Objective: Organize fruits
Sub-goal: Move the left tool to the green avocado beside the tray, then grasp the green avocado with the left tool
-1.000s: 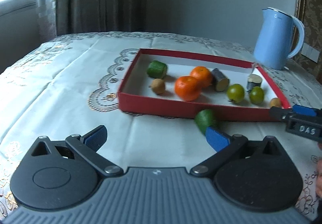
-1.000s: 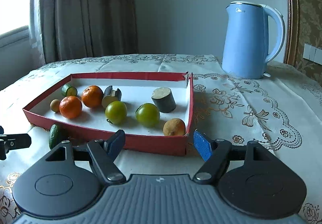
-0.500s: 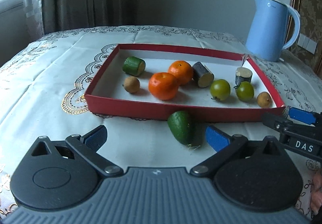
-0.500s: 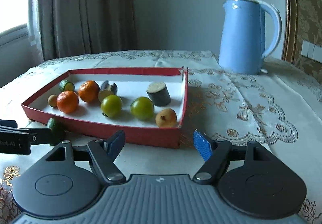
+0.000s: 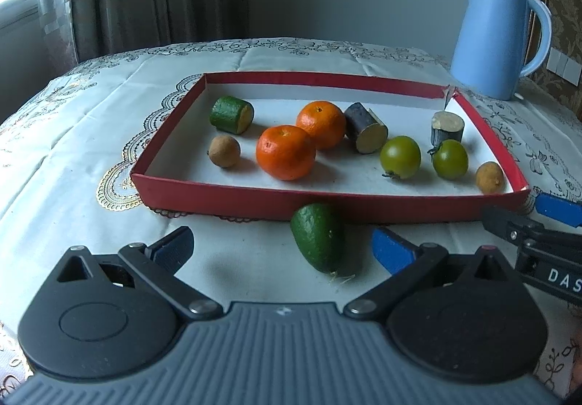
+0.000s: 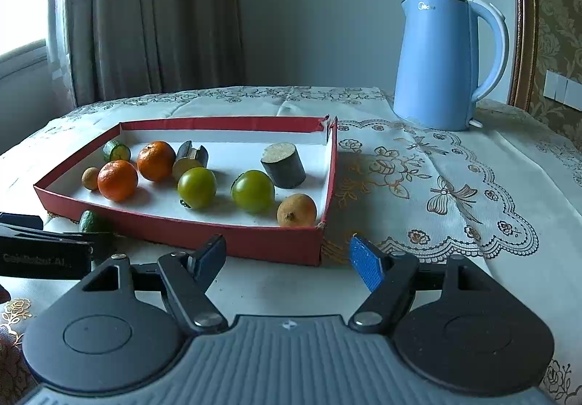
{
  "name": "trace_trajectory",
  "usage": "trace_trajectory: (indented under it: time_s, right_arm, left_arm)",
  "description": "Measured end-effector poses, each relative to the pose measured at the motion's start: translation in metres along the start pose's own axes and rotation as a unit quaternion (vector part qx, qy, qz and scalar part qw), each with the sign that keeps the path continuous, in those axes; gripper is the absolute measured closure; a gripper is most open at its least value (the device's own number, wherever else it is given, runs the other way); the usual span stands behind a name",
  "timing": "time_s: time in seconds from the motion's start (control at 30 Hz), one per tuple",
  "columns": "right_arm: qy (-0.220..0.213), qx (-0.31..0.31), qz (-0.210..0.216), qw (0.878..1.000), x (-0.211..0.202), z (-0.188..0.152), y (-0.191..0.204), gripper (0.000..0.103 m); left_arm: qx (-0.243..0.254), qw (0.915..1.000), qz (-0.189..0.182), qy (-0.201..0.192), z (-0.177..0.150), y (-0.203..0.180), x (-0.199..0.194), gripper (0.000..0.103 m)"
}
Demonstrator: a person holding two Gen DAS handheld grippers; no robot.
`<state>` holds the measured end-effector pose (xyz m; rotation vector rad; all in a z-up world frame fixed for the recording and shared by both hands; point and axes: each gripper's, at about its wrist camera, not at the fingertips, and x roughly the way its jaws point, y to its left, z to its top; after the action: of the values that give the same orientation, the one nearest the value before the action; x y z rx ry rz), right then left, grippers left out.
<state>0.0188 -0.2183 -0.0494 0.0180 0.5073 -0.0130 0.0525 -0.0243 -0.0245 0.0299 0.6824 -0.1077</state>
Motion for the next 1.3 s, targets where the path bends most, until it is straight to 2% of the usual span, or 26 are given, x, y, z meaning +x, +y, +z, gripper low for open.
trace_trajectory:
  time_s: [0.13, 0.23, 0.3, 0.57, 0.63, 0.7, 0.93, 0.97, 1.0, 1.03, 1.17, 1.3]
  right_arm:
    - [0.002, 0.0, -0.001, 1.0, 0.001, 0.0, 0.0, 0.028]
    - [0.003, -0.001, -0.001, 1.0, 0.002, 0.0, 0.0, 0.028]
    - [0.005, -0.002, -0.001, 1.0, 0.002, 0.0, 0.0, 0.028]
    - [0.007, -0.002, -0.001, 1.0, 0.003, -0.001, 0.0, 0.028]
    - [0.008, -0.002, -0.001, 1.0, 0.004, -0.001, 0.0, 0.028]
    - [0.007, -0.002, -0.001, 1.0, 0.004, 0.0, 0.001, 0.028]
    - [0.009, -0.002, -0.001, 1.0, 0.004, -0.001, 0.001, 0.028]
    - [0.009, -0.002, 0.0, 1.0, 0.004, -0.001, 0.001, 0.028]
    - [0.009, -0.002, 0.0, 1.0, 0.004, -0.001, 0.001, 0.028]
    - [0.008, -0.002, 0.0, 1.0, 0.004, -0.001, 0.001, 0.028]
    - [0.009, -0.002, 0.0, 1.0, 0.004, -0.001, 0.001, 0.028]
    - [0.01, -0.002, 0.0, 1.0, 0.004, -0.001, 0.0, 0.028]
  left_arm:
    - [-0.01, 0.9999, -0.004, 0.003, 0.0, 0.004, 0.004, 0.0]
    - [-0.012, 0.9999, -0.008, 0.003, -0.001, 0.005, 0.005, 0.004]
    - [-0.006, 0.9999, -0.011, 0.005, -0.001, 0.003, 0.006, 0.012]
    - [0.005, 0.9999, -0.014, 0.003, -0.003, 0.0, 0.005, 0.019]
    - [0.009, 0.9999, -0.013, 0.001, -0.003, -0.001, 0.005, 0.025]
    - [0.013, 0.9998, -0.012, -0.002, -0.004, -0.002, 0.004, 0.037]
    - [0.021, 0.9994, -0.024, -0.01, -0.005, -0.004, -0.001, 0.053]
    - [0.025, 0.9992, -0.028, -0.012, -0.005, -0.005, -0.002, 0.061]
    - [0.029, 0.9988, -0.038, -0.012, -0.005, -0.006, -0.003, 0.074]
    - [0.031, 0.9982, -0.05, -0.01, -0.005, -0.007, -0.003, 0.075]
    - [0.046, 0.998, -0.041, -0.018, -0.007, -0.013, -0.003, 0.075]
    - [0.039, 0.9981, -0.045, -0.017, -0.007, -0.01, -0.004, 0.076]
